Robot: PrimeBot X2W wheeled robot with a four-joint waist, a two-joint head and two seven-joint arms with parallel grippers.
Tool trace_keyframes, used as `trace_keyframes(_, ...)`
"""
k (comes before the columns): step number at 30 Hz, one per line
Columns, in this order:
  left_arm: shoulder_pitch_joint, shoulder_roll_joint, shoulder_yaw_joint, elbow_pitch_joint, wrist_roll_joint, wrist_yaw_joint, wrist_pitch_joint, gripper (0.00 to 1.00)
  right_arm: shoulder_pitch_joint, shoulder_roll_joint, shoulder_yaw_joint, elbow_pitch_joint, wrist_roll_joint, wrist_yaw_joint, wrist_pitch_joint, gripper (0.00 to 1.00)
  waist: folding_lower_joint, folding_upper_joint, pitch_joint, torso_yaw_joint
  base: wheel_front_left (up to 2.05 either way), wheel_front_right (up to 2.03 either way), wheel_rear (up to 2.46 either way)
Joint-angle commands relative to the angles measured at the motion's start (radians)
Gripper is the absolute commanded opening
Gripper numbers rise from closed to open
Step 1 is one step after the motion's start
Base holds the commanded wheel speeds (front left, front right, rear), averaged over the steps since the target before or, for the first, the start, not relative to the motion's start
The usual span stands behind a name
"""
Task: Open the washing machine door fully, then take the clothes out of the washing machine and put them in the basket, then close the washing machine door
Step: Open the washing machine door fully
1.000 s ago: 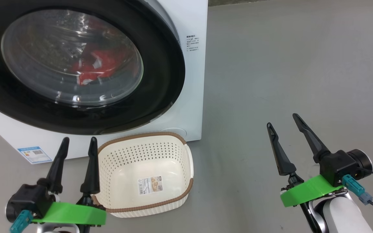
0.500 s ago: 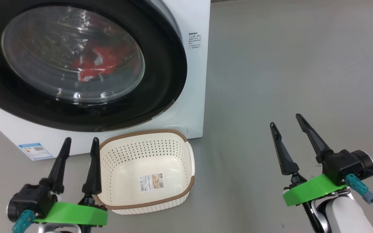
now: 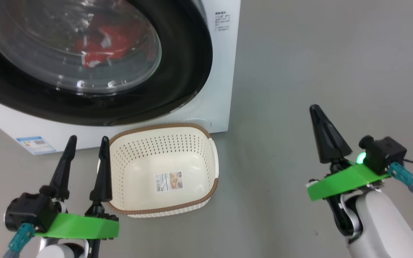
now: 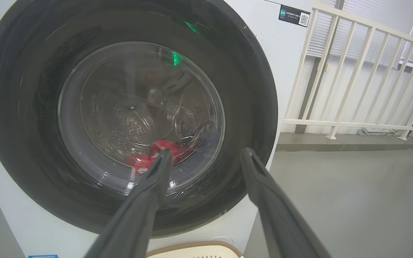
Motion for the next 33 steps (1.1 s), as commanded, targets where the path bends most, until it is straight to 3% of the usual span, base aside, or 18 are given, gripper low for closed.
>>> trace_keyframes(1,-0.031,0.018,0.026,-0.030,0.017,-0.005,-0.012,1.00,-0.056,0.003,0.045,0.004,0.070,-0.001,-0.006,0.00,0.0000,-0.0001,0.034,0.015,0.00,0.00,0.00)
trace_keyframes(5,-0.047,0.018,0.018,-0.046,0.018,-0.006,-0.012,1.00,-0.140,-0.014,0.101,0.089,0.251,-0.001,-0.006,0.00,0.0000,-0.0001,0.072,0.029,0.00,0.00,0.00)
trace_keyframes(6,-0.047,0.018,0.018,-0.046,0.018,-0.006,-0.012,1.00,-0.140,-0.014,0.101,0.089,0.251,-0.001,-0.006,0.00,0.0000,-0.0001,0.072,0.029,0.00,0.00,0.00)
trace_keyframes(10,-0.063,0.018,0.010,-0.067,0.021,-0.006,-0.012,1.00,-0.237,-0.050,0.171,0.125,0.464,-0.001,0.010,0.00,0.0000,-0.0001,0.114,0.047,0.00,0.00,0.00)
trace_keyframes(17,-0.090,0.018,-0.012,-0.086,0.025,-0.006,-0.012,1.00,-0.375,-0.161,0.257,0.062,0.820,-0.001,0.100,0.00,0.0000,-0.0001,0.188,0.093,0.00,0.00,0.00)
trace_keyframes(24,-0.117,0.018,-0.036,-0.104,0.020,-0.006,-0.012,1.00,-0.498,-0.223,0.236,0.014,1.135,-0.001,0.248,0.04,0.0000,-0.0001,0.271,0.138,0.00,0.00,0.00)
trace_keyframes(33,-0.171,0.018,-0.057,-0.154,0.009,-0.006,-0.012,1.00,-0.677,-0.237,0.196,0.047,1.270,-0.001,0.392,0.00,0.0000,-0.0001,0.387,0.178,0.00,0.00,0.00)
